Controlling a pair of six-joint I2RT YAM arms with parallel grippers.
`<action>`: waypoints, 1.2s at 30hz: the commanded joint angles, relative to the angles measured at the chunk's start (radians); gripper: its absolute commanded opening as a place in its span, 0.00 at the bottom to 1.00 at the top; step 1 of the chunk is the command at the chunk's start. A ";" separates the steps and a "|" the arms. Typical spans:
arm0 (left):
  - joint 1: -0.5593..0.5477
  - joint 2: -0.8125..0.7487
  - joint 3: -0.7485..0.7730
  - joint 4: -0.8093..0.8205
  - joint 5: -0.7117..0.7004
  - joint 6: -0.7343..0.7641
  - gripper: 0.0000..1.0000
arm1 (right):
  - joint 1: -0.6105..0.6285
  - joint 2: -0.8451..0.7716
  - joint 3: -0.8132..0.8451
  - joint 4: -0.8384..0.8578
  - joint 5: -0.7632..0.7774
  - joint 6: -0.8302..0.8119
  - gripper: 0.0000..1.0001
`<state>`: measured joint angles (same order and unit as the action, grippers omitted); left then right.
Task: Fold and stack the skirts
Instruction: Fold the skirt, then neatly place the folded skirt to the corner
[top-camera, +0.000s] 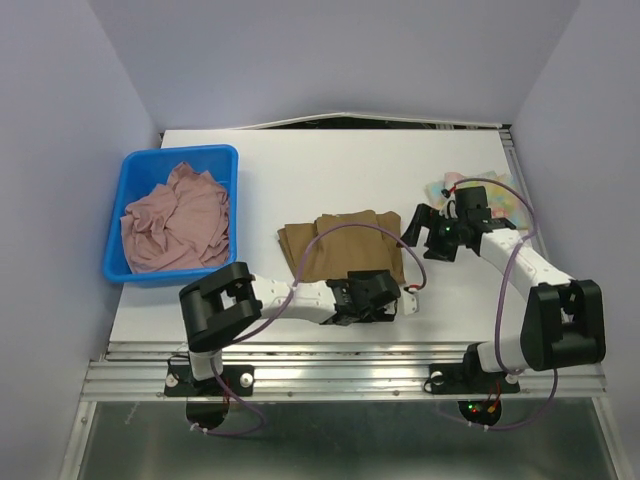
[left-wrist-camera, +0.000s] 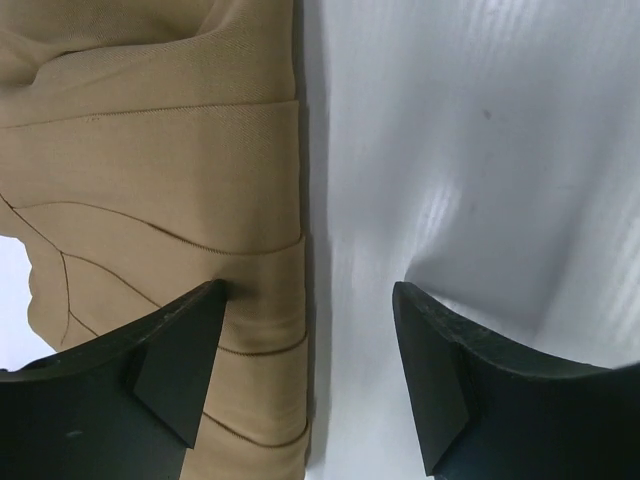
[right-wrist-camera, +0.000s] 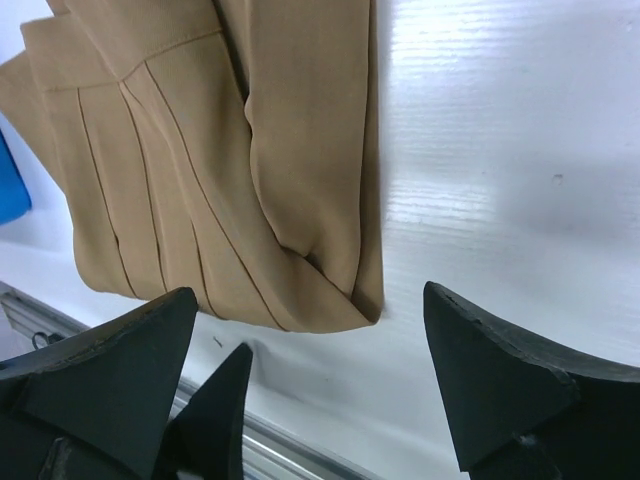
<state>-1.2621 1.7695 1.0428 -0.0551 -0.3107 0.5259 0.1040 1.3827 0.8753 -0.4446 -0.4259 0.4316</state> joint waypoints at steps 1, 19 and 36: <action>0.007 0.054 0.060 0.106 -0.099 0.029 0.77 | -0.007 -0.001 -0.041 0.010 -0.063 -0.002 1.00; 0.177 0.012 0.125 0.009 0.249 -0.053 0.00 | -0.007 0.104 -0.153 0.209 -0.263 -0.014 1.00; 0.267 -0.036 0.161 -0.023 0.530 -0.060 0.00 | 0.039 0.254 -0.202 0.593 -0.341 0.144 1.00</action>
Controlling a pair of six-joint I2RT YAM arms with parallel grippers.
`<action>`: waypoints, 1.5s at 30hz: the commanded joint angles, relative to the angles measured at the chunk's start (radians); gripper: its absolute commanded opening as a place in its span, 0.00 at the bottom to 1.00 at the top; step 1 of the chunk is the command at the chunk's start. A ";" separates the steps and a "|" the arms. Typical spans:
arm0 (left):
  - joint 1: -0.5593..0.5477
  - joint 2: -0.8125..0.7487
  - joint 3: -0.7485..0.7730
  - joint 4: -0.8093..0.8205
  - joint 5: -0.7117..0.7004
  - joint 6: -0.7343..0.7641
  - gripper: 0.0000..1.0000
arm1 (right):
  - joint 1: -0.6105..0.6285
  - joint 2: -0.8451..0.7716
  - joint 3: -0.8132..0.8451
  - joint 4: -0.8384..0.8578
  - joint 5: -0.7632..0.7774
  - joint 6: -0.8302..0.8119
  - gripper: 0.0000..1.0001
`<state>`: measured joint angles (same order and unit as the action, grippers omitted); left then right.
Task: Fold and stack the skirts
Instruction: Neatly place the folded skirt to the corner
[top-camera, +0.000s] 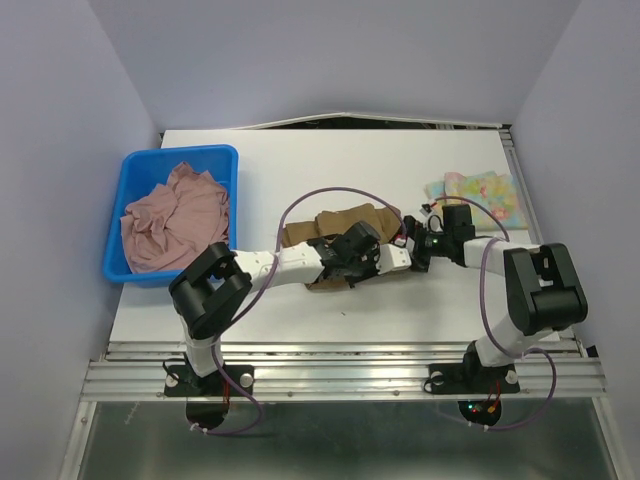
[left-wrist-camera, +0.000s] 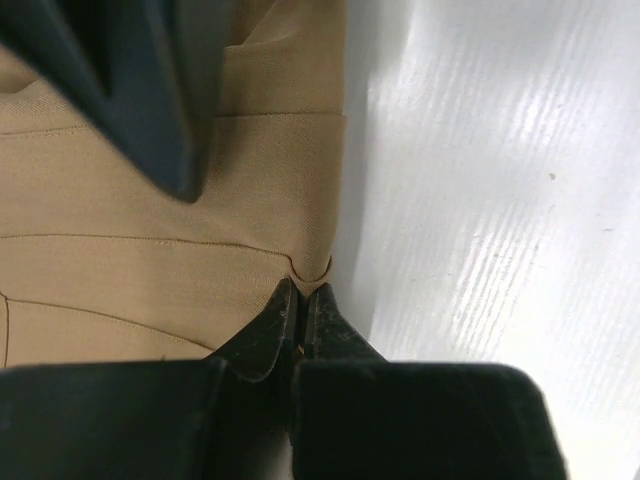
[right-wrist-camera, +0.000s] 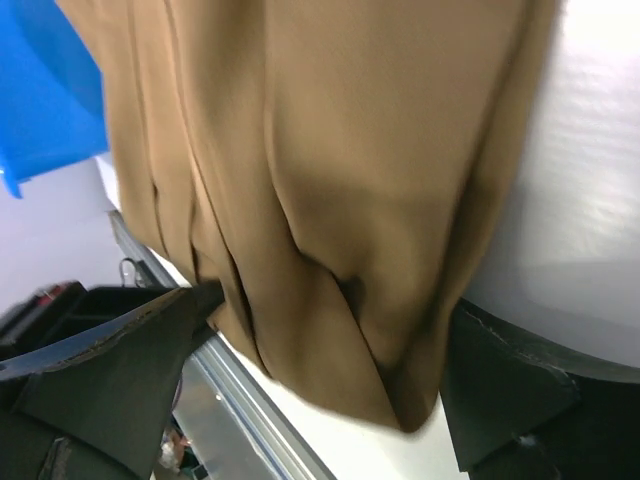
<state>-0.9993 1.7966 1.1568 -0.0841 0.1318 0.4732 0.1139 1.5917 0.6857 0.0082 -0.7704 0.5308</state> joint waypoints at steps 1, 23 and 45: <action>0.005 -0.068 0.047 0.007 0.094 -0.005 0.00 | 0.038 0.057 -0.014 0.182 0.003 0.057 1.00; 0.249 -0.453 -0.189 -0.066 0.065 -0.745 0.98 | 0.056 -0.044 0.115 0.004 0.279 -0.190 0.04; 0.429 0.003 -0.138 0.014 0.100 -1.113 0.88 | 0.066 0.033 0.239 -0.136 0.344 -0.394 0.03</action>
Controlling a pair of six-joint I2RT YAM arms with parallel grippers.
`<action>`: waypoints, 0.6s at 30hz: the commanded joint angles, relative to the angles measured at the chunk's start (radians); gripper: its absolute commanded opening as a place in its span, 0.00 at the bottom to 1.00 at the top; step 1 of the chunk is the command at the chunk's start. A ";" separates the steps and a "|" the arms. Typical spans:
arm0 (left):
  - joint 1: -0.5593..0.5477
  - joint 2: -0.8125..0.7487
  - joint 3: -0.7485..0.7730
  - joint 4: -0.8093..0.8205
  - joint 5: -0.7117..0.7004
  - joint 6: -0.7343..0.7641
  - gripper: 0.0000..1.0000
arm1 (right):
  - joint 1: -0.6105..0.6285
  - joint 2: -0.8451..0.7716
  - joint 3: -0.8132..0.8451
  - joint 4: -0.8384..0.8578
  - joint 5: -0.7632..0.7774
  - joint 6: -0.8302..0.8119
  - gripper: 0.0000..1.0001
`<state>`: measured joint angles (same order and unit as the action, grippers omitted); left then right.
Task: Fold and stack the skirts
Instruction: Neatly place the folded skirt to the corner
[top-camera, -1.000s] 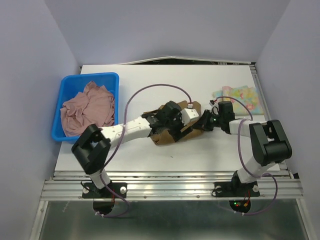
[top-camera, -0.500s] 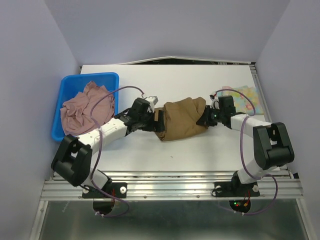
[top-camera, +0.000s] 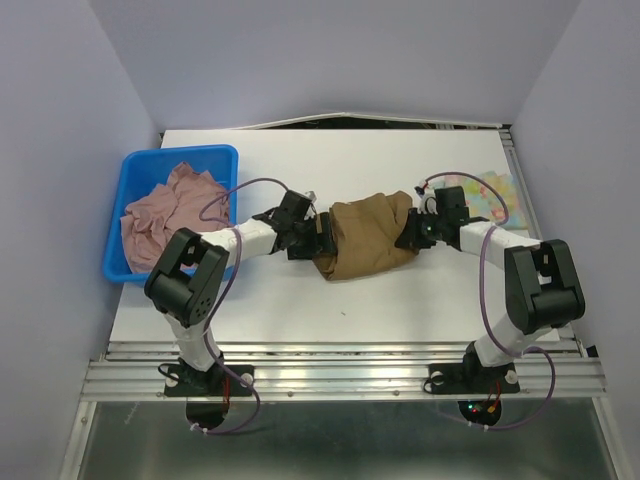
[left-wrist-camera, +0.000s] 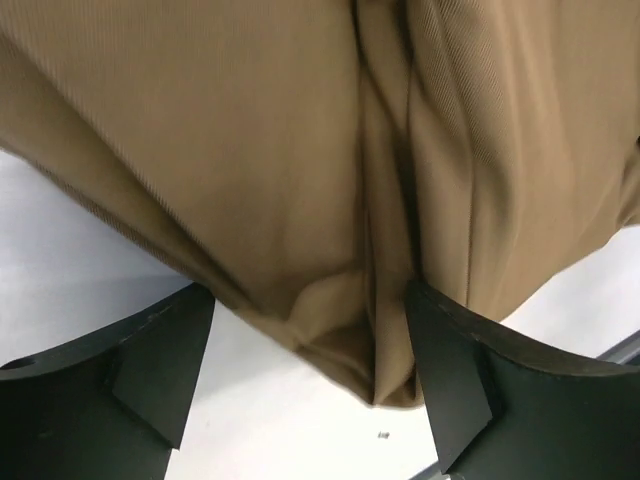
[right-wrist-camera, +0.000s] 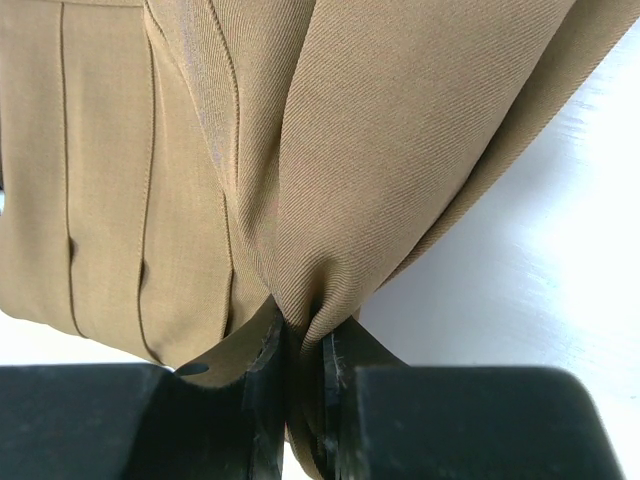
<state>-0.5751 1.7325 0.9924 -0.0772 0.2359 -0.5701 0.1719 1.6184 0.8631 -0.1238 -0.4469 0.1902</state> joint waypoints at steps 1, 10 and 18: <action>0.007 0.097 0.037 0.007 0.003 -0.083 0.79 | 0.008 0.006 0.065 -0.008 0.027 -0.057 0.03; 0.003 0.186 0.195 0.042 0.092 -0.117 0.02 | 0.008 0.005 0.126 -0.007 0.200 -0.110 0.01; -0.015 0.259 0.443 0.128 0.078 0.018 0.00 | -0.001 -0.026 0.221 0.013 0.346 -0.178 0.01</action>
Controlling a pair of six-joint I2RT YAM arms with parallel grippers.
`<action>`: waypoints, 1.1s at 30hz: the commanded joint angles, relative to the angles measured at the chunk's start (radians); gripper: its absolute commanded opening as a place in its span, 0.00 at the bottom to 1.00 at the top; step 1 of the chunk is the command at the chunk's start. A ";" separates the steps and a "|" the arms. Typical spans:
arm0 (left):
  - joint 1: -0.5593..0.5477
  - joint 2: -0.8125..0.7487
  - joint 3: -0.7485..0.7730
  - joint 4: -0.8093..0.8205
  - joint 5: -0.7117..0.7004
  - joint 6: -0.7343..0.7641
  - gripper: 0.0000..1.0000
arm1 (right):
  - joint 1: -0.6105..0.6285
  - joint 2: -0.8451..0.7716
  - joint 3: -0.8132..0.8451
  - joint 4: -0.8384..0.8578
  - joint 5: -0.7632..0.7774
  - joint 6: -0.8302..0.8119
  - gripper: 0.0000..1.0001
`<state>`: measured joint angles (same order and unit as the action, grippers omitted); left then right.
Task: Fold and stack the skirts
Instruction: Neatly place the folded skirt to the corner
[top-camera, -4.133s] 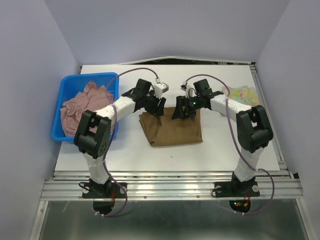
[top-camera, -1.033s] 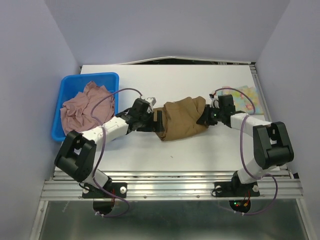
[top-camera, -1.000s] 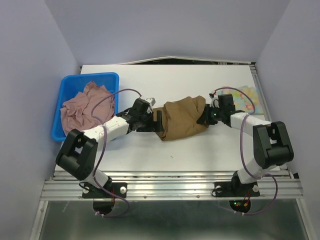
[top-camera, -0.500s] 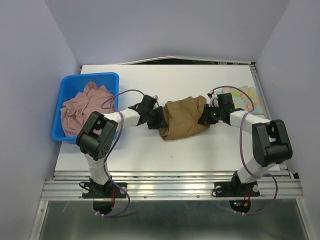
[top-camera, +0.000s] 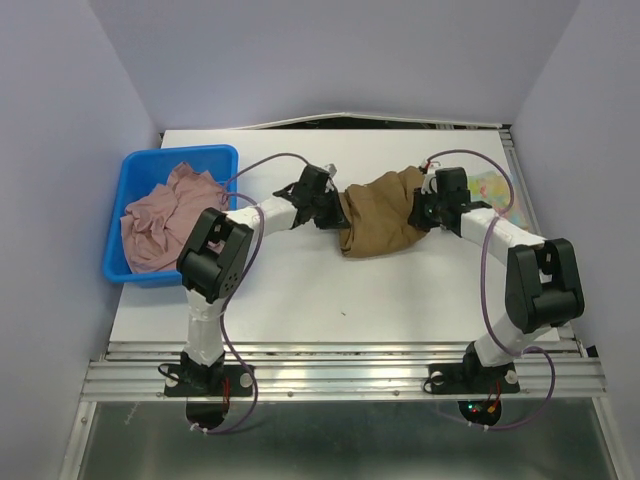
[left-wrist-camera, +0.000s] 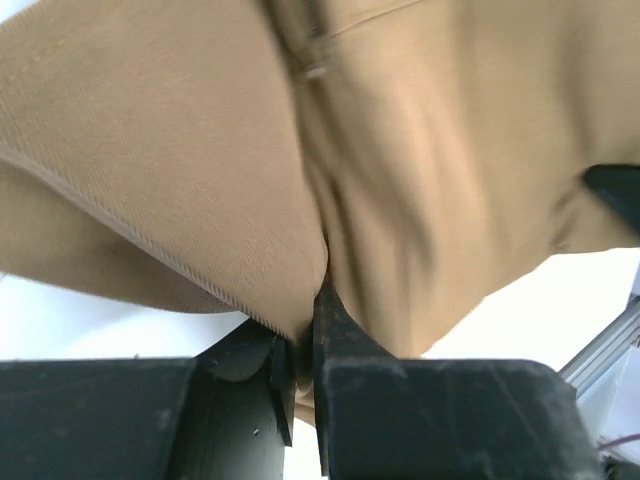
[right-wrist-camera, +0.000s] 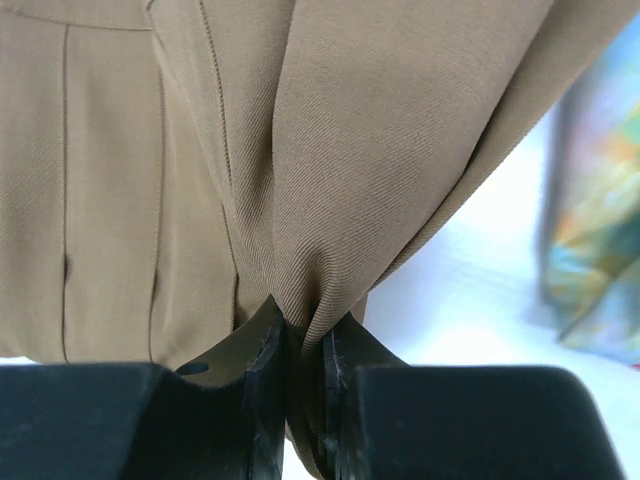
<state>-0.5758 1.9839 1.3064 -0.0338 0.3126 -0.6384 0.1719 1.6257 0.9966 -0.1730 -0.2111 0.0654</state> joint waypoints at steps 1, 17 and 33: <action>-0.024 0.033 0.177 0.109 0.009 0.095 0.00 | -0.002 -0.035 0.096 0.067 0.119 -0.055 0.01; -0.101 0.208 0.418 0.364 0.077 0.105 0.00 | -0.192 0.010 0.290 0.095 0.124 -0.156 0.01; -0.197 0.536 0.875 0.499 0.161 0.092 0.00 | -0.505 0.065 0.381 0.084 0.062 -0.219 0.01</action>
<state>-0.7490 2.4748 2.0754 0.3408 0.4408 -0.5468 -0.2718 1.6684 1.2755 -0.1726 -0.1257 -0.1265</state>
